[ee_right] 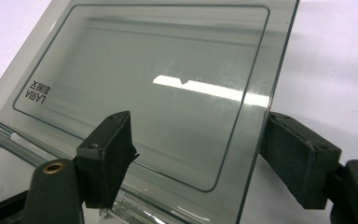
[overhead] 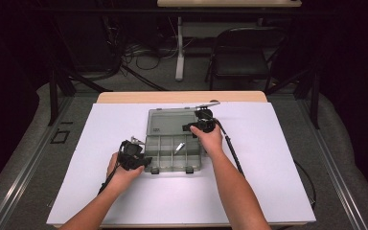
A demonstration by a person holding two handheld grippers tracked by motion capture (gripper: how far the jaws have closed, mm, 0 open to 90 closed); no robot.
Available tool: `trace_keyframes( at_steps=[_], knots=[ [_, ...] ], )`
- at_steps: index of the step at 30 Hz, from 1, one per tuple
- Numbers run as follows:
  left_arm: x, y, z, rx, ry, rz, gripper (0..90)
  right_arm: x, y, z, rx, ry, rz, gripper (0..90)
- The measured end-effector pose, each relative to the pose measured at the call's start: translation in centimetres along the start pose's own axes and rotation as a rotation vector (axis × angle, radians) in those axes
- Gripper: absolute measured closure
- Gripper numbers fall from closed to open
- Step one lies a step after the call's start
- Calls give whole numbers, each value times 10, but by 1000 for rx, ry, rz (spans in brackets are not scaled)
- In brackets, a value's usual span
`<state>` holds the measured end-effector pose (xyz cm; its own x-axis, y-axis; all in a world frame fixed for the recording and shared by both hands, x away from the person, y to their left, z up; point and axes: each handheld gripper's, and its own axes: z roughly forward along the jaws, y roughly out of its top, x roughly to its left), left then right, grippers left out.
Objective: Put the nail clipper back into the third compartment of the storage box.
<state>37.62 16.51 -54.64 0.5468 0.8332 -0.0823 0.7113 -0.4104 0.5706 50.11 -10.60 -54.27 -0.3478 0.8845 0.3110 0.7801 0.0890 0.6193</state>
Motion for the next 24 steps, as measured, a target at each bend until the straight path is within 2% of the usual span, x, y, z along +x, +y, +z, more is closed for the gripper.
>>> trace_keyframes(
  at_steps=[9,11,16,24],
  knots=[
    [-1,0,0,0,9,-5,642,2,1,-6,-18,-27,-48,306],
    [-1,0,0,0,9,-5,642,2,2,-8,-26,-24,-47,336],
    [-1,0,0,-1,11,-9,642,1,4,-16,-56,-28,-79,427],
    [-1,0,0,-1,11,-10,642,-4,7,-24,-67,-33,-98,581]
  ],
)
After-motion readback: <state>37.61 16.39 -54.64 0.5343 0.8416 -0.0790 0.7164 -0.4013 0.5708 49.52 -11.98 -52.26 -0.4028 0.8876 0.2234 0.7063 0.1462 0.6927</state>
